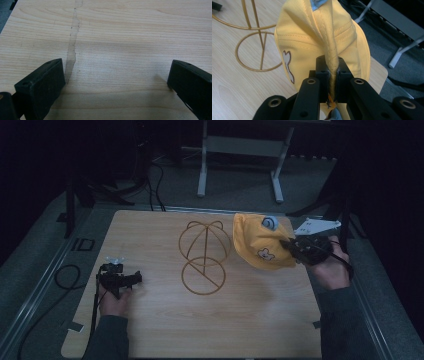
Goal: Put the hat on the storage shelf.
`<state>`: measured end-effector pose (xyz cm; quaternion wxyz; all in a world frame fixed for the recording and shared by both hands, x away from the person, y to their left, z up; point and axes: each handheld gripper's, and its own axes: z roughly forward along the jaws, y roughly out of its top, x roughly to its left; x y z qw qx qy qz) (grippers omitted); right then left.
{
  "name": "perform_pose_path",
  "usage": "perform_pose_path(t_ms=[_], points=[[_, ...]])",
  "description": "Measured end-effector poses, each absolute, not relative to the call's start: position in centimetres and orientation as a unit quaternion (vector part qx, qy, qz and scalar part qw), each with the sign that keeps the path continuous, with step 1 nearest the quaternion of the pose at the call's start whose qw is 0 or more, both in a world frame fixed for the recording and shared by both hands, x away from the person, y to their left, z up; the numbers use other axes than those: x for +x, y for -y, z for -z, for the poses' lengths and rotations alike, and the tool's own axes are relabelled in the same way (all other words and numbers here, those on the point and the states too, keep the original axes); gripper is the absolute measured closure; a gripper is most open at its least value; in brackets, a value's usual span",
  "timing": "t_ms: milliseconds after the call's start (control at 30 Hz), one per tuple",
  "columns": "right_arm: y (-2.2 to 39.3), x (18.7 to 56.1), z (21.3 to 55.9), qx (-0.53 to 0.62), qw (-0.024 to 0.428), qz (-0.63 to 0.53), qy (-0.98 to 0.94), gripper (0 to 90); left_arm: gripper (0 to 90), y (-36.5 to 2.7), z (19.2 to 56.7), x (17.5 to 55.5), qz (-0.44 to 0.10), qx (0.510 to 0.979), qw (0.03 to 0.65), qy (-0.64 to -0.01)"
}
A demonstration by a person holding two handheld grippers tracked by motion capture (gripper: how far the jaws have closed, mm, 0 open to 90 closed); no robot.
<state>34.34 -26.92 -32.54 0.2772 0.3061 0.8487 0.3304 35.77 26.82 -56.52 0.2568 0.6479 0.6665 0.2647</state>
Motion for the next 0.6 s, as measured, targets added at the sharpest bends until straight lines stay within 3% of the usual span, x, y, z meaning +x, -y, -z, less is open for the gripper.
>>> perform_pose_path(t_ms=[600], points=[[26.8,33.7,31.1,0.277,0.271,-0.359,-0.849,84.4,1.3,-26.8,56.5,35.8,-0.264,0.648,0.257,-0.667]])
